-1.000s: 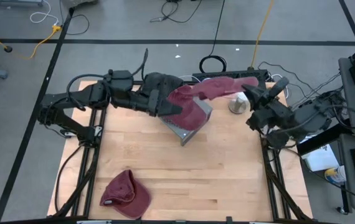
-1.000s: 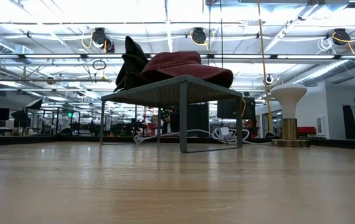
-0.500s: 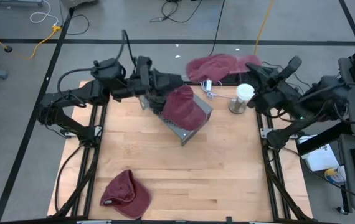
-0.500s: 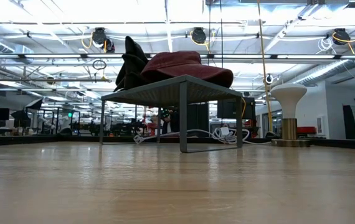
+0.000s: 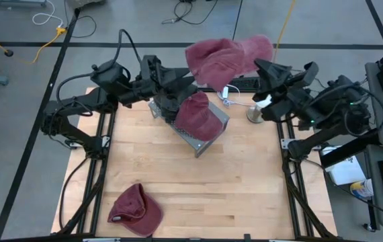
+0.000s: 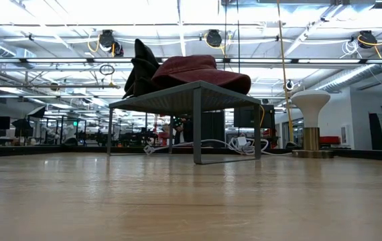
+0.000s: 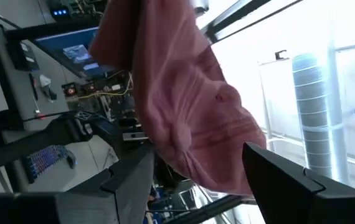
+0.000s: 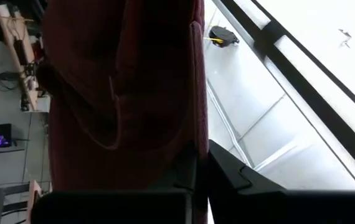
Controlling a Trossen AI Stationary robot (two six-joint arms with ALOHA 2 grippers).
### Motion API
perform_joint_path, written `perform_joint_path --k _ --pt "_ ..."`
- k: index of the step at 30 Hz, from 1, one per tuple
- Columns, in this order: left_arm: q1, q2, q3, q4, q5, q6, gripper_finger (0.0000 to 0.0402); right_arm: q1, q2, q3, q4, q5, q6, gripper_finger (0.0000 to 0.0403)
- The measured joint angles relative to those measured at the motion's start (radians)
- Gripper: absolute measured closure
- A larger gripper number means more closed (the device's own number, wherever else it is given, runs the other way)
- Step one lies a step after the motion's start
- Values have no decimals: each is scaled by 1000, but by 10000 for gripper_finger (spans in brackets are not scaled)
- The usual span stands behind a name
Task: Pick & Place hat
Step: Stack the top red cap on the red cap on the shelf
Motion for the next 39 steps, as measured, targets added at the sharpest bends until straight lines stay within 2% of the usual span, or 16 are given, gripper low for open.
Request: perform_joint_path --k 9,16,24,27,31,35,39 --pt "1 0 0 -1 0 -64 153 -27 42 0 44 -5 -29 394" --pt "24 0 0 35 -88 -70 153 -27 42 0 44 -5 -33 395" --pt "56 0 -1 98 -95 -92 157 -26 25 -1 46 -5 -33 394" --pt "59 0 -1 135 -93 -88 177 -26 20 -1 45 -6 -33 394" --pt "70 0 -1 135 -80 -64 228 -26 19 -1 45 -6 -27 394" --pt "77 5 -1 116 -45 -102 280 -26 22 -1 41 -8 -21 394" --pt "79 14 -2 108 -42 -103 316 -26 25 -3 38 -9 -10 394"
